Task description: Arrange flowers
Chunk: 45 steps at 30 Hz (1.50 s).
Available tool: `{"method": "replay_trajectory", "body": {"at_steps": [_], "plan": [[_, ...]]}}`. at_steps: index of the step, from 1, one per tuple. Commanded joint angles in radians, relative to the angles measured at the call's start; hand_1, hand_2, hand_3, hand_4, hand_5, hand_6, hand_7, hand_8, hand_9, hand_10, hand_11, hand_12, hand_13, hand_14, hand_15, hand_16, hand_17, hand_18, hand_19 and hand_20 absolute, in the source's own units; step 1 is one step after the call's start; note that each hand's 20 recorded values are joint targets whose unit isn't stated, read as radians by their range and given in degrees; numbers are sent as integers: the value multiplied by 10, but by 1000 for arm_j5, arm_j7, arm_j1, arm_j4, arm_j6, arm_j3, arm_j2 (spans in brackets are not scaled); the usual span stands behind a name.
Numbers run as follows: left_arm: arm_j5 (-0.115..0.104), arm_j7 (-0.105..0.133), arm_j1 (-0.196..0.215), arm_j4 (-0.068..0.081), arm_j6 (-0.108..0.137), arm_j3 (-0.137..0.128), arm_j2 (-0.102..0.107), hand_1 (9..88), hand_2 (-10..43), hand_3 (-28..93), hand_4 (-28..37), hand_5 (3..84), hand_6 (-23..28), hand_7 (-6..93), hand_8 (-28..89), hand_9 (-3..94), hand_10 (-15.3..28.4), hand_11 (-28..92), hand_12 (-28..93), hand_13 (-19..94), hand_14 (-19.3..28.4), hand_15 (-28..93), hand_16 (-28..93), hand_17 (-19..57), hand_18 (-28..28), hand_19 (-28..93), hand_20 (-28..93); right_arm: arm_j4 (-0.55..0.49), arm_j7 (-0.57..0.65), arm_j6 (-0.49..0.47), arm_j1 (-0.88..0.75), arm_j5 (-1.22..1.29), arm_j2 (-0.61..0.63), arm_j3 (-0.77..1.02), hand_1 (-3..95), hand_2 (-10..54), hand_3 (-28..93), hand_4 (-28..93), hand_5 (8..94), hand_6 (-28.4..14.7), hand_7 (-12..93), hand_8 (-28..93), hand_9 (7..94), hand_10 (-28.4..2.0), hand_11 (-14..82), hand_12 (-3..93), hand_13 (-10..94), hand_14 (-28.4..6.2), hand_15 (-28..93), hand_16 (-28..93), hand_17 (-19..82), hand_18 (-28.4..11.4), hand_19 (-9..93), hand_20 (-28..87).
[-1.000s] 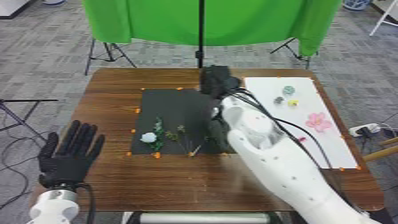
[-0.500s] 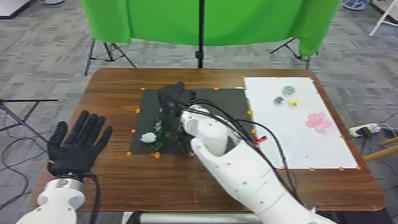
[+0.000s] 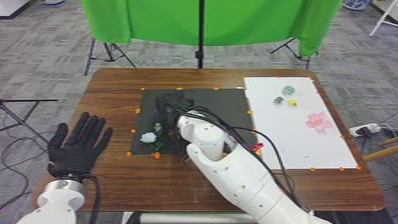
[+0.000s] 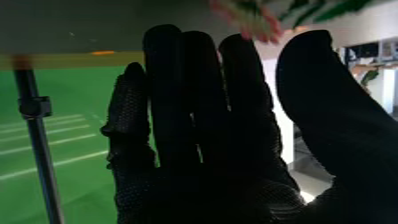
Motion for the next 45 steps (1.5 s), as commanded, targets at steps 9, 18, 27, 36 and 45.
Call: {"method": "replay_trajectory", "body": {"at_steps": [9, 18, 27, 36, 45], "plan": [[4, -18, 42, -4, 0, -14, -47, 265, 156, 742, -283, 472, 83, 129, -98, 412, 138, 213, 112, 343, 124, 295, -42, -43, 131, 365, 154, -275, 148, -31, 12, 316, 174, 25, 350, -67, 810, -283, 594, -33, 134, -122, 607, -163, 163, 158, 503, -141, 477, 191, 222, -211, 760, 387], [17, 0, 67, -14, -9, -33, -59, 264, 155, 742, -283, 472, 84, 128, -97, 413, 138, 213, 111, 343, 124, 294, -42, -44, 131, 365, 154, -566, 287, -83, -240, 370, 458, 306, 329, -70, 809, -283, 521, -52, 103, -106, 513, -187, 123, 154, 418, -165, 389, 159, 196, -220, 738, 365], [13, 15, 84, -21, 0, -55, -55, 264, 155, 742, -283, 473, 84, 127, -97, 413, 139, 213, 111, 344, 124, 295, -42, -44, 132, 365, 154, -642, 409, -95, -525, 350, 603, 608, 350, -93, 805, -282, 489, -58, 91, -98, 456, -185, 96, 147, 361, -175, 297, 170, 169, -217, 715, 332], [7, 8, 80, -17, 4, -49, -51, 264, 156, 742, -283, 473, 84, 128, -97, 413, 139, 212, 111, 343, 124, 295, -42, -44, 131, 365, 154, -544, 492, -89, -551, 353, 604, 703, 355, -95, 805, -283, 466, -56, 92, -98, 411, -177, 76, 143, 330, -176, 258, 179, 154, -216, 706, 326], [5, 6, 81, -17, 7, -43, -55, 264, 156, 741, -283, 473, 85, 128, -97, 412, 139, 212, 112, 342, 124, 297, -41, -44, 131, 365, 154, -424, 519, -119, -485, 395, 583, 647, 399, -95, 793, -283, 503, -19, 120, -113, 488, -138, 110, 135, 442, -142, 306, 191, 193, -215, 733, 336]]}}
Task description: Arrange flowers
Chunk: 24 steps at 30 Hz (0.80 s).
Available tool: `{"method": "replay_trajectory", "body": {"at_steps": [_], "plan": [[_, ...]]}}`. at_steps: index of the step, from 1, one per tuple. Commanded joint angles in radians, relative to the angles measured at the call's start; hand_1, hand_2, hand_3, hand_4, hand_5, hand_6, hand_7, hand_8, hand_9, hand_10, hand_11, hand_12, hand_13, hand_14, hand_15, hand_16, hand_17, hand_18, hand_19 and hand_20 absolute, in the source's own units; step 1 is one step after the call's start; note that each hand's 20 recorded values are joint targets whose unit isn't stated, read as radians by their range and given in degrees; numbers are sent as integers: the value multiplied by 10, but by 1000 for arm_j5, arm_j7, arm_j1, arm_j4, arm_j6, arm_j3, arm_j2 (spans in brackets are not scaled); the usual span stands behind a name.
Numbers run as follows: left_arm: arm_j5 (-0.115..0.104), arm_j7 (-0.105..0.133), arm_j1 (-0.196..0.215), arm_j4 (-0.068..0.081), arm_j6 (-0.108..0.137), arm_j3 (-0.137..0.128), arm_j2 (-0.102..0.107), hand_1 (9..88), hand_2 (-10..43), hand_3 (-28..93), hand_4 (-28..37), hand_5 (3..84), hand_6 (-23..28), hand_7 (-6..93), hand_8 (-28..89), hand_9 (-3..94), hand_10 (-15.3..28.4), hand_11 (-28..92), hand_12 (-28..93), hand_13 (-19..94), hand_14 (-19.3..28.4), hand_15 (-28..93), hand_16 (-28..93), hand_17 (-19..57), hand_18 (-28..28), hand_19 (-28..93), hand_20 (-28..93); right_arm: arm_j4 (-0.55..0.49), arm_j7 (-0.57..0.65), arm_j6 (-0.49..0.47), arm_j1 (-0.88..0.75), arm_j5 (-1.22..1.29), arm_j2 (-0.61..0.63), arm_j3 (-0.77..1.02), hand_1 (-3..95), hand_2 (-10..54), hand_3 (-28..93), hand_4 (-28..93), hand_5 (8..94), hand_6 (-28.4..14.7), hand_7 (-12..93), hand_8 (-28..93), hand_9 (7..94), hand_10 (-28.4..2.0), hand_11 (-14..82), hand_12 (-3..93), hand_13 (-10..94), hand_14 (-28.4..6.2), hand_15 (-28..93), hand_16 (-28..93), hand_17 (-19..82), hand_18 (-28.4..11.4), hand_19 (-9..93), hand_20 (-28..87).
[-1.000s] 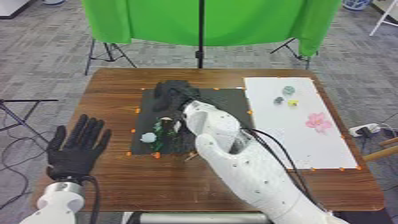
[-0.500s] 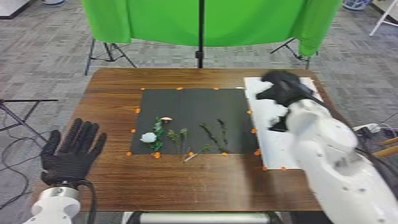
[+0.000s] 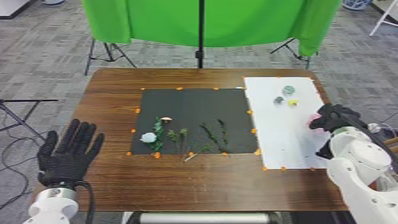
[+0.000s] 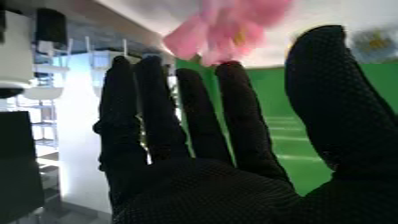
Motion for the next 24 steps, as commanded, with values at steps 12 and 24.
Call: {"method": "replay_trajectory", "body": {"at_steps": [12, 24], "plan": [[-14, 0, 33, -5, 4, 8, -13, 264, 156, 743, -283, 474, 85, 129, -98, 413, 139, 214, 111, 343, 125, 298, -43, -44, 131, 366, 155, -15, 10, 115, 14, 44, -9, -47, 595, -91, 699, -282, 774, 2, 241, 0, 833, -114, 179, 465, 646, -110, 591, 408, 293, -216, 813, 419], [-13, 1, 42, -10, 6, 0, -10, 265, 156, 743, -283, 475, 85, 130, -98, 414, 139, 214, 111, 344, 125, 299, -43, -45, 132, 368, 154, -169, -212, 148, 278, 68, -175, -377, 584, -91, 726, -283, 770, -8, 256, 0, 831, -122, 179, 471, 637, -115, 603, 408, 291, -218, 813, 430]]}}
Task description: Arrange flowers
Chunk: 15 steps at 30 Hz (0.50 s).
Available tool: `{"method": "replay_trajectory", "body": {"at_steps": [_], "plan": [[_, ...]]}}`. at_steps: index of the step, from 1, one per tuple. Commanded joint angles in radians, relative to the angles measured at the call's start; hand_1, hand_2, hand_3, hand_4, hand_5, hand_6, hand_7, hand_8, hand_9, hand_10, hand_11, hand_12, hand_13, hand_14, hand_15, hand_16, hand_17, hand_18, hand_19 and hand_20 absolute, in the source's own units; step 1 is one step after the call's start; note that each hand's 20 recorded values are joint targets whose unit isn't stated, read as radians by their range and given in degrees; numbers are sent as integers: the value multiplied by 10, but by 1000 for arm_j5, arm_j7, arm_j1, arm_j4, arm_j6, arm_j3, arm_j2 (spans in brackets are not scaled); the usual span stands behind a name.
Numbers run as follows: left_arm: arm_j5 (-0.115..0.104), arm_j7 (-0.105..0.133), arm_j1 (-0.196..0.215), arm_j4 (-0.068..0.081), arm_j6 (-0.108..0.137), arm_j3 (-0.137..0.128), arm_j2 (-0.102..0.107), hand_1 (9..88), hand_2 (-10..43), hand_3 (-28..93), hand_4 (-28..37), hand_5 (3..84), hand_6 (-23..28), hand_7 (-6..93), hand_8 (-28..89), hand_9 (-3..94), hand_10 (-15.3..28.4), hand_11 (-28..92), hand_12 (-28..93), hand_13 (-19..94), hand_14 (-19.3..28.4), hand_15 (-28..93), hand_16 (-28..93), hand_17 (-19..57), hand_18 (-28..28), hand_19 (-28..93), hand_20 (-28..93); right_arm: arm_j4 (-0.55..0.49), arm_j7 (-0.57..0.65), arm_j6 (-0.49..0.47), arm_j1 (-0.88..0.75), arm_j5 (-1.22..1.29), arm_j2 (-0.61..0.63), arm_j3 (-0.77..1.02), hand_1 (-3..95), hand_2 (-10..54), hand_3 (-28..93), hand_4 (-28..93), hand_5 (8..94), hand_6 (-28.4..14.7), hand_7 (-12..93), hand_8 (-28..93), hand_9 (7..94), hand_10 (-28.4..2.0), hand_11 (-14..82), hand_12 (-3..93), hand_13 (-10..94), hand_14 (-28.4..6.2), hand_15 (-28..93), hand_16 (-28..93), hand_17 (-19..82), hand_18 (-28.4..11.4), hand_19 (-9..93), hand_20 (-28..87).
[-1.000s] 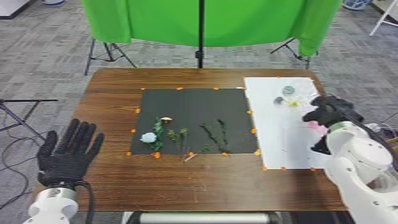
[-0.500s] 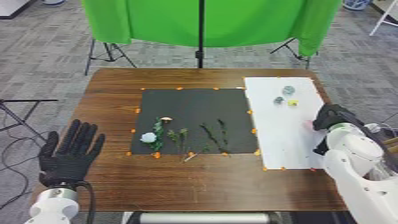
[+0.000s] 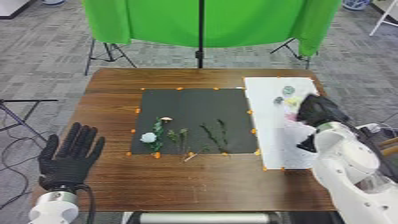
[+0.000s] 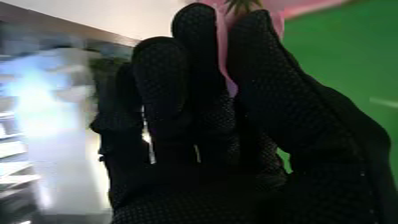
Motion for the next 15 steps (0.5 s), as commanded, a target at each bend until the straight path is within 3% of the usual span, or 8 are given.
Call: {"method": "replay_trajectory", "body": {"at_steps": [1, 9, 12, 15], "plan": [[-6, -5, 10, 1, 4, 5, -5, 265, 156, 742, -283, 475, 84, 130, -98, 414, 140, 214, 111, 344, 125, 299, -44, -45, 132, 368, 154, -9, -171, 1, 285, 7, -200, -299, 583, -91, 727, -283, 770, -8, 256, 1, 831, -122, 179, 471, 637, -115, 603, 408, 291, -218, 813, 431], [-3, -14, -28, 12, 11, 24, 10, 264, 156, 743, -283, 475, 85, 130, -97, 414, 139, 214, 111, 343, 124, 298, -43, -44, 131, 367, 154, 94, -239, -123, 368, -36, -321, -524, 583, -91, 728, -283, 769, -8, 256, -1, 830, -122, 178, 471, 636, -115, 602, 408, 290, -218, 812, 432], [1, -19, -34, 17, 20, 29, 14, 264, 157, 743, -283, 475, 85, 130, -98, 414, 139, 215, 111, 343, 124, 297, -43, -45, 131, 368, 154, 117, -308, -118, 345, -173, -316, -576, 582, -91, 730, -283, 768, -8, 257, -1, 830, -123, 177, 469, 633, -115, 602, 409, 290, -218, 811, 432], [2, -24, -37, 19, 18, 25, 15, 264, 157, 742, -283, 474, 85, 130, -98, 414, 139, 215, 111, 343, 124, 297, -43, -44, 131, 367, 154, 178, -298, -149, 357, -181, -346, -595, 582, -91, 730, -283, 767, -8, 257, -1, 828, -122, 175, 467, 632, -114, 599, 410, 287, -217, 809, 432]]}}
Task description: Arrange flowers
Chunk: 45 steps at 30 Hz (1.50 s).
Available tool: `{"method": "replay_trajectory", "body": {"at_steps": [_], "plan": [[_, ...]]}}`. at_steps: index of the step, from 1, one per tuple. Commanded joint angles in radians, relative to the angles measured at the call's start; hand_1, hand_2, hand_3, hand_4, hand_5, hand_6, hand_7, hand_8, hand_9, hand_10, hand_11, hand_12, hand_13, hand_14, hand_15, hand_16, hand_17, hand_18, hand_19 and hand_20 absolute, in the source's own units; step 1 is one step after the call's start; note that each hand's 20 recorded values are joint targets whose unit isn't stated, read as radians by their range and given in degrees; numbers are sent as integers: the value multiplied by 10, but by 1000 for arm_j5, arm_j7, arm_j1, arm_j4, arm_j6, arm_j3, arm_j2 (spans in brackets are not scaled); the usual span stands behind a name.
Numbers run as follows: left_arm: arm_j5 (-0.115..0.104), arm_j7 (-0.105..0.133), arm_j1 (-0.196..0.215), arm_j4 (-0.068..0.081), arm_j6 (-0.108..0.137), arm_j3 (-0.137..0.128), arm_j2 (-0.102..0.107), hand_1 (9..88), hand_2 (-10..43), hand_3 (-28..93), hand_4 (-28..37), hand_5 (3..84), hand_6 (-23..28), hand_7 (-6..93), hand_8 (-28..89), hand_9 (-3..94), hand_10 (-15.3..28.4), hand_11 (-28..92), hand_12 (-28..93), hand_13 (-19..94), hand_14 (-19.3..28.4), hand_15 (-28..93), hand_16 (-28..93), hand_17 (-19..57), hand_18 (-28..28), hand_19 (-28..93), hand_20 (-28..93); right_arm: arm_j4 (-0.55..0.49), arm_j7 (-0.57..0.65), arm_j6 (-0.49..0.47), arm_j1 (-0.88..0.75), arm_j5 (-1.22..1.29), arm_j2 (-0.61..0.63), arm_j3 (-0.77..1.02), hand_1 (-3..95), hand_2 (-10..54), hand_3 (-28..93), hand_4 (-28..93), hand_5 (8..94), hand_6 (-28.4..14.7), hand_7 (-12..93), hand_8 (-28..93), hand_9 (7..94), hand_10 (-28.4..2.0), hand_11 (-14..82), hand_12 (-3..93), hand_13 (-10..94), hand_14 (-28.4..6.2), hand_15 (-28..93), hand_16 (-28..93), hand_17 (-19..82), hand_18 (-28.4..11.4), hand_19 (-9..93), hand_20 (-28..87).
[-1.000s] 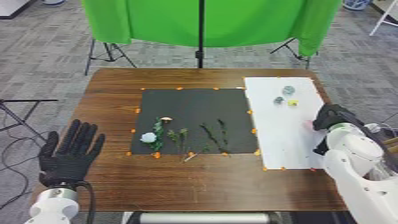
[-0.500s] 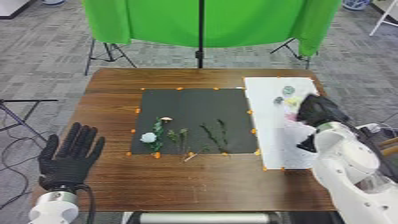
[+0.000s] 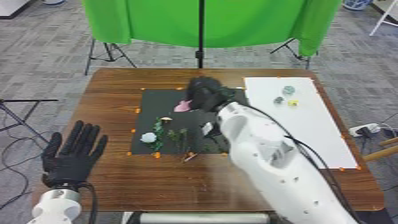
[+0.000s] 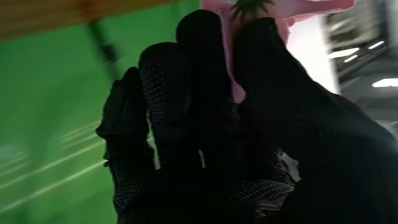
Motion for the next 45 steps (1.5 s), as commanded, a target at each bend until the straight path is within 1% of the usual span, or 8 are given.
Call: {"method": "replay_trajectory", "body": {"at_steps": [1, 2, 14, 31, 36, 37, 40, 45], "plan": [[3, -23, -11, 13, 13, 4, 8, 264, 157, 742, -283, 475, 85, 130, -98, 413, 139, 215, 111, 343, 124, 296, -43, -44, 131, 367, 154, 83, -54, -33, -36, -148, -53, -90, 582, -91, 730, -283, 767, -9, 257, -2, 828, -121, 175, 467, 632, -114, 598, 410, 287, -217, 808, 432], [5, -22, 5, 5, 4, -2, 10, 264, 157, 742, -283, 475, 85, 130, -98, 413, 140, 215, 111, 343, 124, 296, -43, -44, 131, 367, 154, 74, -26, -46, -41, -140, -49, -101, 581, -91, 730, -283, 767, -8, 257, -3, 827, -121, 174, 466, 631, -114, 597, 411, 286, -218, 807, 432], [8, -49, -8, 18, 6, -7, 7, 264, 157, 741, -283, 475, 85, 129, -98, 414, 139, 215, 111, 343, 124, 298, -43, -44, 131, 367, 154, 116, 40, 41, -55, -184, -58, -127, 580, -92, 732, -283, 762, -9, 258, -6, 814, -125, 177, 472, 620, -117, 598, 417, 285, -219, 805, 431], [0, -31, -10, 21, 13, 3, 4, 263, 157, 743, -283, 475, 85, 130, -98, 414, 140, 214, 111, 344, 124, 298, -43, -45, 131, 368, 154, 98, 63, 60, -69, -162, -46, -96, 570, -95, 719, -283, 675, -11, 161, -55, 766, -126, 195, 450, 579, -125, 630, 407, 274, -221, 812, 418], [-11, -27, -13, 20, 25, 5, 4, 264, 157, 742, -283, 475, 85, 130, -98, 414, 139, 214, 111, 344, 124, 298, -43, -45, 132, 368, 154, 54, 76, 42, -77, -117, -50, -58, 558, -95, 722, -283, 643, -11, 145, -118, 758, -127, 200, 447, 570, -132, 643, 401, 268, -223, 812, 415], [-19, -25, -15, 17, 41, 4, 2, 264, 157, 742, -283, 475, 85, 130, -98, 414, 139, 214, 111, 344, 124, 298, -43, -45, 132, 368, 153, 42, 77, 36, -80, -110, -50, -49, 557, -95, 716, -283, 642, -11, 145, -120, 756, -127, 201, 447, 567, -133, 649, 395, 267, -223, 811, 414], [-15, -25, -23, 21, 40, 8, -4, 264, 157, 744, -283, 476, 85, 132, -98, 415, 139, 215, 111, 345, 124, 298, -43, -45, 132, 368, 154, 8, 65, 13, -90, -94, -44, -1, 549, -95, 701, -283, 631, -16, 138, -120, 747, -127, 204, 441, 559, -139, 673, 353, 260, -224, 802, 410], [-6, -17, -13, 19, 32, 3, -10, 264, 157, 743, -283, 478, 85, 133, -98, 417, 139, 216, 111, 346, 124, 300, -44, -44, 132, 368, 153, -62, 135, 33, -113, 27, 18, 139, 428, -95, 777, -279, 611, -24, 122, -113, 680, -155, 341, 262, 541, -150, 682, 289, 248, -227, 789, 404]]}}
